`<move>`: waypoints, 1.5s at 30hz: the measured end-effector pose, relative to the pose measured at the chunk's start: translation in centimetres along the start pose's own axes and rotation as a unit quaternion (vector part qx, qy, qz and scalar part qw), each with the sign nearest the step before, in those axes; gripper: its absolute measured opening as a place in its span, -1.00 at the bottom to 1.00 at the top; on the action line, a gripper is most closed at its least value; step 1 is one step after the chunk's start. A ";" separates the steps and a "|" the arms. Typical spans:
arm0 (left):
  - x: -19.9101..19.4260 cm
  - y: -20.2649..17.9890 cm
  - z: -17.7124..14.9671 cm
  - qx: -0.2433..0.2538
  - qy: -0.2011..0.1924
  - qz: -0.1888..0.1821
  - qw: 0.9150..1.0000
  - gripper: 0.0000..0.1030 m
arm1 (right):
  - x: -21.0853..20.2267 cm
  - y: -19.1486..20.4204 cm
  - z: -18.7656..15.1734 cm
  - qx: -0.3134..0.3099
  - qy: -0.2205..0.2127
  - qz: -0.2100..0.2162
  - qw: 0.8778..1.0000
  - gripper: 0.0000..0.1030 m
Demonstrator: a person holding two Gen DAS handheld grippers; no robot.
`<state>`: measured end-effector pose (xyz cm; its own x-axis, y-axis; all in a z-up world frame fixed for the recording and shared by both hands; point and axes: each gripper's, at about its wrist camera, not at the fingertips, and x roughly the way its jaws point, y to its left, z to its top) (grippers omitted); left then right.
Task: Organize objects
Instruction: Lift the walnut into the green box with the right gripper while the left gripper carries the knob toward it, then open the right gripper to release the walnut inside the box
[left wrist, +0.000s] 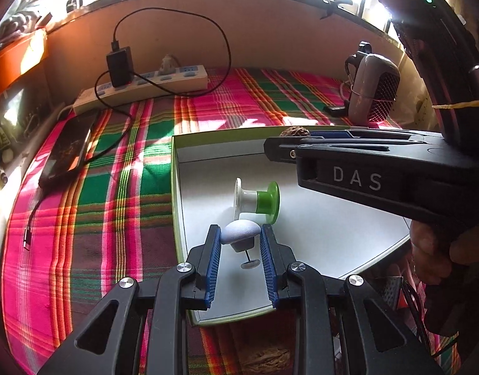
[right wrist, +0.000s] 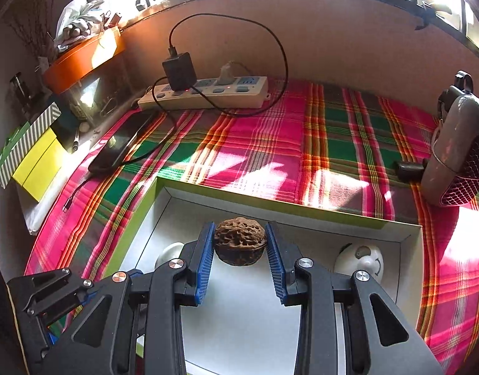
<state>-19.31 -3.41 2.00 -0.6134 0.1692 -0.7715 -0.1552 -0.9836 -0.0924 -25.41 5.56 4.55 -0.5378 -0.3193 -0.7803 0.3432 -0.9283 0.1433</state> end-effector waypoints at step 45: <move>1.4 -1.0 0.3 0.028 0.000 0.029 0.999 -0.53 | 3.6 0.3 0.6 -0.010 0.041 -0.042 0.998 -0.33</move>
<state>-20.19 -2.15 1.21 -0.6223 0.1116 -0.7748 -0.1616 -0.9868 -0.0123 -27.64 4.00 2.17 -0.5002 -0.2228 -0.8368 0.3160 -0.9467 0.0632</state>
